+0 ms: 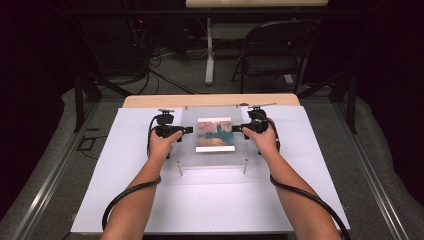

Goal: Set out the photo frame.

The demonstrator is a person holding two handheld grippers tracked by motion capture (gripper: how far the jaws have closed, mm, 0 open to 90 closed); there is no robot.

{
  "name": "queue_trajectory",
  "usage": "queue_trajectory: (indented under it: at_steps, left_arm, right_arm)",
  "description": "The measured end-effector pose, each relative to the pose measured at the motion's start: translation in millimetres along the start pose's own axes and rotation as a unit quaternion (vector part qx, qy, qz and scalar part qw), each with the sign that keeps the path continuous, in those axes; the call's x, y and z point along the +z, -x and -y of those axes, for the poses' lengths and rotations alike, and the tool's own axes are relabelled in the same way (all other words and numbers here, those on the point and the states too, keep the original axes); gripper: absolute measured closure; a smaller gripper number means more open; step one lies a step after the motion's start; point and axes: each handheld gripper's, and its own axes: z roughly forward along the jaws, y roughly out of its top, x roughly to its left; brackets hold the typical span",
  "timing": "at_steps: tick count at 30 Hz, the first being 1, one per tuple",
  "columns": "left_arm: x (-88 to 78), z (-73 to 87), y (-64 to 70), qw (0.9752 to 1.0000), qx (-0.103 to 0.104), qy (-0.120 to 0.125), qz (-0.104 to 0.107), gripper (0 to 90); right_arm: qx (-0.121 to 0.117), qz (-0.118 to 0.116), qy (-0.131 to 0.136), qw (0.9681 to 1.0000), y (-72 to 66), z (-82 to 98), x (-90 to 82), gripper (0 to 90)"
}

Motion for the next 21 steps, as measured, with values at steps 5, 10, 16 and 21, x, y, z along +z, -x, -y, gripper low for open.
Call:
queue_trajectory:
  at_steps: [5,10,16,21]
  left_arm:
    - [1.1,0.3,0.0,1.0000,0.000,0.002,0.001,29.2]
    - [1.9,-0.8,0.8,1.0000,0.000,-0.004,0.000,27.8]
    - [1.5,-2.3,1.7,0.9999,0.000,-0.012,0.000,27.1]
    - [1.4,-2.7,1.7,0.9998,-0.010,-0.017,0.001,27.2]
  right_arm:
    - [0.013,-0.011,-0.001,0.9999,2.9,0.8,0.9,32.1]
    - [0.025,-0.015,-0.003,0.9996,4.4,1.3,2.0,31.0]
    - [0.048,-0.036,-0.013,0.9981,5.6,1.7,5.6,28.7]
    - [0.045,-0.030,-0.014,0.9985,3.4,1.0,6.1,27.9]
